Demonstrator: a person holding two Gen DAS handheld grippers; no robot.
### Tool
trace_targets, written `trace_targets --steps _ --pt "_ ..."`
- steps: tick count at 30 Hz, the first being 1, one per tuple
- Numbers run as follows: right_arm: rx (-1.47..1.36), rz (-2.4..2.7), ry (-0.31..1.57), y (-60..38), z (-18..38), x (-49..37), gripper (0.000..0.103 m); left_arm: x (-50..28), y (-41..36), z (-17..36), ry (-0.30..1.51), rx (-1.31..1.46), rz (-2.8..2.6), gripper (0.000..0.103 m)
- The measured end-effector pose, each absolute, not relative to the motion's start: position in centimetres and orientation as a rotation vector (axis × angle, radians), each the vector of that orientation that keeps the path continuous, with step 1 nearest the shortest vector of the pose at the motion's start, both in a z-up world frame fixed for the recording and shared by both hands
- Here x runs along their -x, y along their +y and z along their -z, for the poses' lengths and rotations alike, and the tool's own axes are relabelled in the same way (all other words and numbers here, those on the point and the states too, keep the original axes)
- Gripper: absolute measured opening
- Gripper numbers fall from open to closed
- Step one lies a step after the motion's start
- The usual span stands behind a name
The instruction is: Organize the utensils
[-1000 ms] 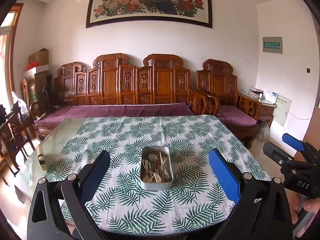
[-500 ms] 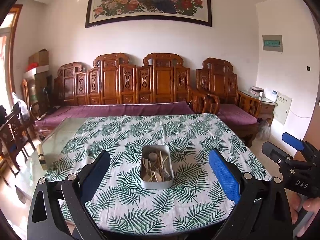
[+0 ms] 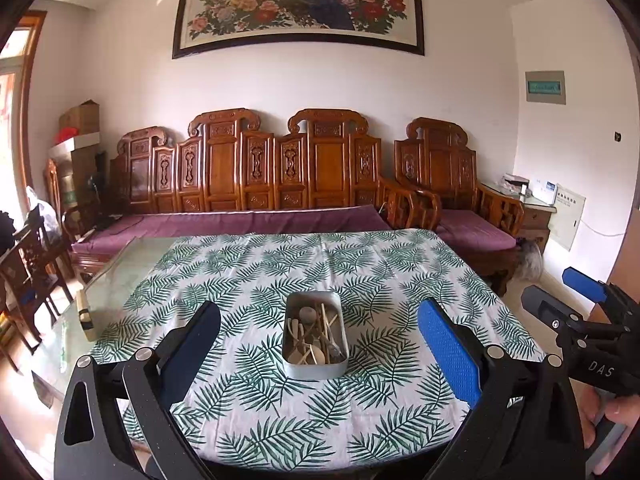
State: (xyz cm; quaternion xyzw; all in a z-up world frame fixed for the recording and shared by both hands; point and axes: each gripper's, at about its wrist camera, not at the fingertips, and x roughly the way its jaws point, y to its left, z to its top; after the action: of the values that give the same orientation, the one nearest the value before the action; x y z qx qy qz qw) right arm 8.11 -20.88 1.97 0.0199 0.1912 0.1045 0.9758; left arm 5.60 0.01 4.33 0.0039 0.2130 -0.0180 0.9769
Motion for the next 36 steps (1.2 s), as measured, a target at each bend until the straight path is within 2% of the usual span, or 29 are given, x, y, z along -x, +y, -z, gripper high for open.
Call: trace_targets --steps 36 --pt "-0.041 -0.213 0.394 -20.66 -1.56 -8.12 0.100 -5.20 -0.32 -4.41 0.424 -0.010 0.040 0.095"
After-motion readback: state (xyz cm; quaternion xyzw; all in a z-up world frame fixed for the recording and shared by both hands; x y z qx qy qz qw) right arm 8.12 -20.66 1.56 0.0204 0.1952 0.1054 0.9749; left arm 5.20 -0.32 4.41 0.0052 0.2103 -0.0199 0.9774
